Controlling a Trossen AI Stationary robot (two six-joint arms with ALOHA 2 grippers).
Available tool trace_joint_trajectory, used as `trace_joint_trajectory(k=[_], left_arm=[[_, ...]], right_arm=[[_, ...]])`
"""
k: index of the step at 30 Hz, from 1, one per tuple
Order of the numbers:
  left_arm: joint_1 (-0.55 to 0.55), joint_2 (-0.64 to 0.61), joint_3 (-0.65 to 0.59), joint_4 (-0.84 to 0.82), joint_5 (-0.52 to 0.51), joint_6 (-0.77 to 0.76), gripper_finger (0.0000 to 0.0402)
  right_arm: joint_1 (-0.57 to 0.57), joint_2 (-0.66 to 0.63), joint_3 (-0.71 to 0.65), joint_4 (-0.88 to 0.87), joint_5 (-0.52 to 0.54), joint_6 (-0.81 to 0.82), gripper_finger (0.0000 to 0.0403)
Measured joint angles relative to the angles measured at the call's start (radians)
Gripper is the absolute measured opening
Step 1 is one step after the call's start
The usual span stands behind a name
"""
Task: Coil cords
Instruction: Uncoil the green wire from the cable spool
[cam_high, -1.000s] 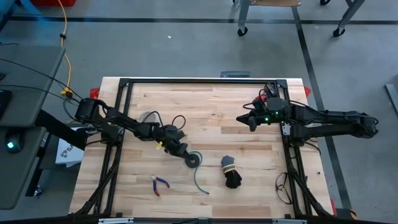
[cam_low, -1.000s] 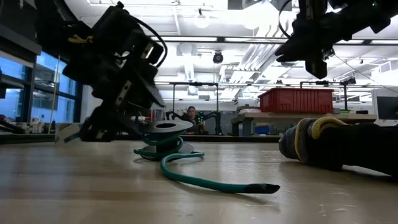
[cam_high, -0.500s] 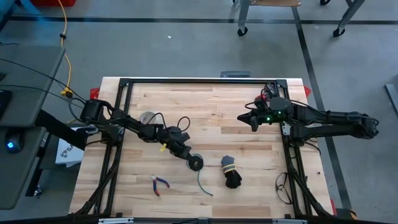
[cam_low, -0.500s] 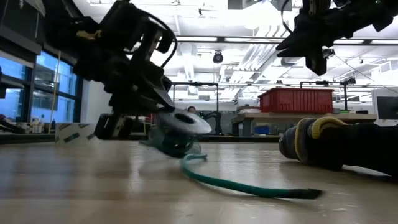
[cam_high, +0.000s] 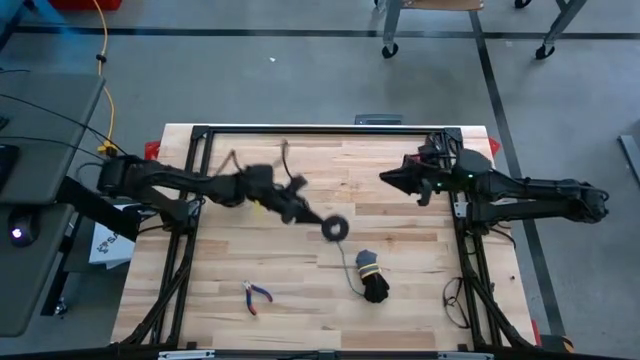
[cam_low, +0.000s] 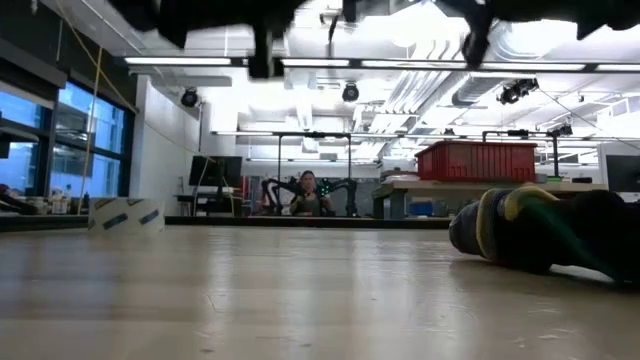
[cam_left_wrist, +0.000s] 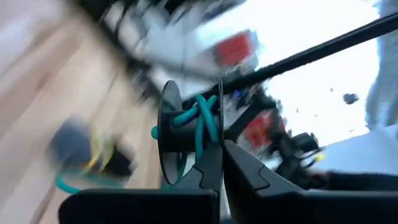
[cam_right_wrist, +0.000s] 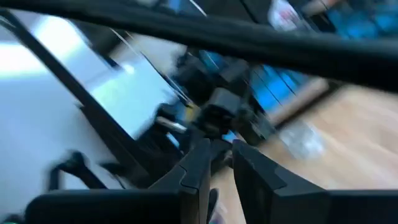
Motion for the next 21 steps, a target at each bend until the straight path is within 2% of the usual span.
trace_joint_trajectory(k=[3,6,8,11,13,15,18,21], left_arm=[[0.038,-0.078,0.048,-0.005,-0.063,0.097,0.0001],[0.092,-0.142,0.085,-0.028,-0.125,0.204,0.0001],[0.133,-0.17,0.108,-0.106,-0.155,0.283,0.0001],[0.193,-0.181,0.144,-0.284,-0.205,0.422,0.0],[0.229,-0.182,0.166,-0.354,-0.216,0.485,0.0],[0.247,-0.179,0.192,-0.35,-0.217,0.523,0.0],[0.262,-0.186,0.237,-0.352,-0.15,0.527,0.0],[0.261,-0.191,0.297,-0.434,-0.091,0.514,0.0]], right_arm=[[0.0,0.007,0.001,0.144,0.002,0.05,0.0061],[0.013,0.042,0.043,0.126,-0.008,0.104,0.0061],[0.047,0.093,0.097,0.052,-0.021,0.067,0.0062],[0.092,0.192,0.216,-0.156,-0.014,-0.118,0.007],[0.102,0.274,0.308,-0.322,0.03,-0.25,0.0079],[0.102,0.342,0.396,-0.453,0.097,-0.328,0.0091],[0.092,0.431,0.52,-0.529,0.177,-0.41,0.0112],[0.074,0.494,0.622,-0.554,0.196,-0.461,0.013]])
